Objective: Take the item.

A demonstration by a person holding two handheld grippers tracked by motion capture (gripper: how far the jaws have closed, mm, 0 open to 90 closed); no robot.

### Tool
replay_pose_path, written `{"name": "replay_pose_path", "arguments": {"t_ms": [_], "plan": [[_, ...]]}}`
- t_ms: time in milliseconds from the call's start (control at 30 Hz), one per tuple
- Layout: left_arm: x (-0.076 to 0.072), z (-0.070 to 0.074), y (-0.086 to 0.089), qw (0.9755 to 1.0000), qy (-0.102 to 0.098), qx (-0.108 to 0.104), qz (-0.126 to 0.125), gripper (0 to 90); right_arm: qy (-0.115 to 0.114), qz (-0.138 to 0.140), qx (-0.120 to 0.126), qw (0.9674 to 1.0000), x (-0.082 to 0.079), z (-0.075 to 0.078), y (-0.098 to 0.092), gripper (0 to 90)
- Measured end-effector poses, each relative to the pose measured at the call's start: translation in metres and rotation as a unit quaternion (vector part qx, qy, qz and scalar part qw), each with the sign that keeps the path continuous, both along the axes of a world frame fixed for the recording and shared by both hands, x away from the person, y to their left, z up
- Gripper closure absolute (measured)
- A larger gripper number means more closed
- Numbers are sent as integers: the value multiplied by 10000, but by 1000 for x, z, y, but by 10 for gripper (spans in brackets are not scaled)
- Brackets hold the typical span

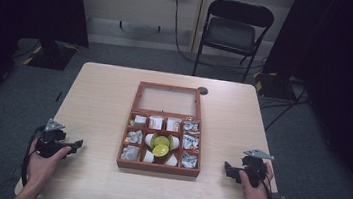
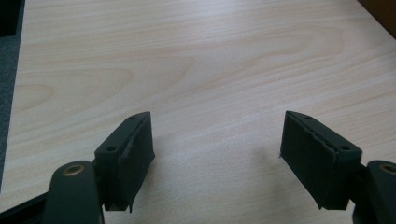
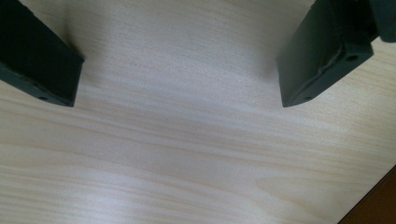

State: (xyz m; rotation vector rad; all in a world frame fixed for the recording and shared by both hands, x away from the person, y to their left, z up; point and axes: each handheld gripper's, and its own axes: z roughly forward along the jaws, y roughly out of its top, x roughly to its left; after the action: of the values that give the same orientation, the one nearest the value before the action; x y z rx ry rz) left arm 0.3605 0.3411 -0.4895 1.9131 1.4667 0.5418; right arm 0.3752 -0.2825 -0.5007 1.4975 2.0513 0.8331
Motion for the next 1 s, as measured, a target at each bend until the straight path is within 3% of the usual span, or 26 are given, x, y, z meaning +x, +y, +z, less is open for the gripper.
{"name": "replay_pose_path", "arguments": {"t_ms": [300, 533, 733, 1000], "plan": [[-2, 8, -7, 9993, -146, -154, -306, 253, -1, -7, 4, 10000, 0, 0, 0, 0], [-6, 17, -11, 9989, -294, -186, -322, 241, -3, -9, 0, 10000, 0, 0, 0, 0], [-6, 30, -21, 9971, -480, -208, -556, 233, -2, -13, 4, 10000, 0, 0, 0, 0], [-9, 40, -40, 9947, -505, -229, -868, 228, -2, -6, 3, 10000, 0, 0, 0, 0]]}}
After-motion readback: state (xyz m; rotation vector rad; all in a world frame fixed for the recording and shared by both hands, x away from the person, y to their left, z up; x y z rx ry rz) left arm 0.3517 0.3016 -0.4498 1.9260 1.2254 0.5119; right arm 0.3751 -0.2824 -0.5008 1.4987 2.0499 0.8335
